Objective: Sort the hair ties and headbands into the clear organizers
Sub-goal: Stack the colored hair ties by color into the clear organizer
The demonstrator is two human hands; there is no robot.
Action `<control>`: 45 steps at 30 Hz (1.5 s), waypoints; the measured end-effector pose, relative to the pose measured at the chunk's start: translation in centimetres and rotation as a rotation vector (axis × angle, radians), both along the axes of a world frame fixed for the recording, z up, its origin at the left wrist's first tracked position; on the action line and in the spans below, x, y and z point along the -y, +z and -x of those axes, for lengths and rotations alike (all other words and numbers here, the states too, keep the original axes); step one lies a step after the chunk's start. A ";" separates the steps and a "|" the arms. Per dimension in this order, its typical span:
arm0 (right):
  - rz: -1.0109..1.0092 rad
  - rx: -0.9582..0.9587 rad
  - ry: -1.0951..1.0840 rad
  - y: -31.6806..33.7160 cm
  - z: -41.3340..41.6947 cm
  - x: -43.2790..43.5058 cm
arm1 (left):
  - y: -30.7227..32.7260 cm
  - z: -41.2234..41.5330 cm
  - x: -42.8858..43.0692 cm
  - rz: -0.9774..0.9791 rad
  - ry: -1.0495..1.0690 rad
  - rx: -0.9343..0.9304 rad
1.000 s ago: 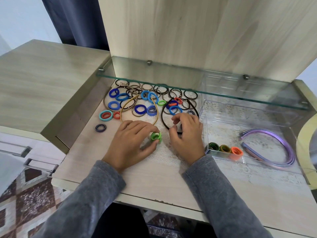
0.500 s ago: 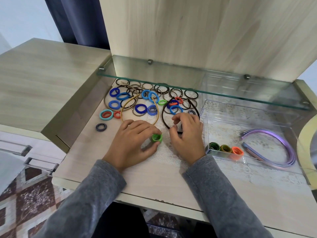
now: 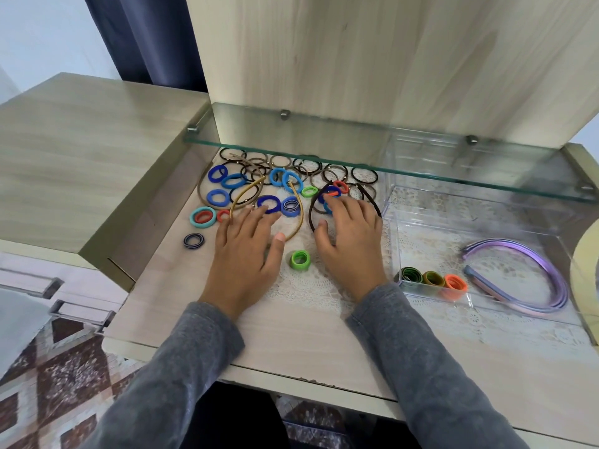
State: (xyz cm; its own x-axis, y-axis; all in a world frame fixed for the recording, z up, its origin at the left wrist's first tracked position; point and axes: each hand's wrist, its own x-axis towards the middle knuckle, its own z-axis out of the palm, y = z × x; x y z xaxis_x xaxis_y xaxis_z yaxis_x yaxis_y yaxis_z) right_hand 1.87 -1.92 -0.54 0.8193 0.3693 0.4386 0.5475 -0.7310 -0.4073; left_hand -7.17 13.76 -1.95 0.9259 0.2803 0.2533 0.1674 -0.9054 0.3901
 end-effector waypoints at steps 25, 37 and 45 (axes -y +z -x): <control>0.487 0.009 -0.039 2.6 -5.4 -5.6 | -0.2 -0.6 -0.2 0.042 0.021 -0.015; 0.128 0.078 -0.114 2.4 -2.9 -3.7 | -0.2 -0.7 -0.2 0.059 0.020 -0.010; -0.246 0.003 0.167 -0.1 1.8 0.3 | -0.3 -0.5 -0.3 0.061 0.030 -0.019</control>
State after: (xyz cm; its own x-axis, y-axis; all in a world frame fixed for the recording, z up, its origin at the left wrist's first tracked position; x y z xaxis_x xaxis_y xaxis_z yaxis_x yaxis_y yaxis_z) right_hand 0.10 -2.24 -0.62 0.7545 0.3813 0.5342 0.6536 -0.5098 -0.5593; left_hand -6.69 14.05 -2.23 0.9213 0.3221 0.2179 0.2016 -0.8747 0.4408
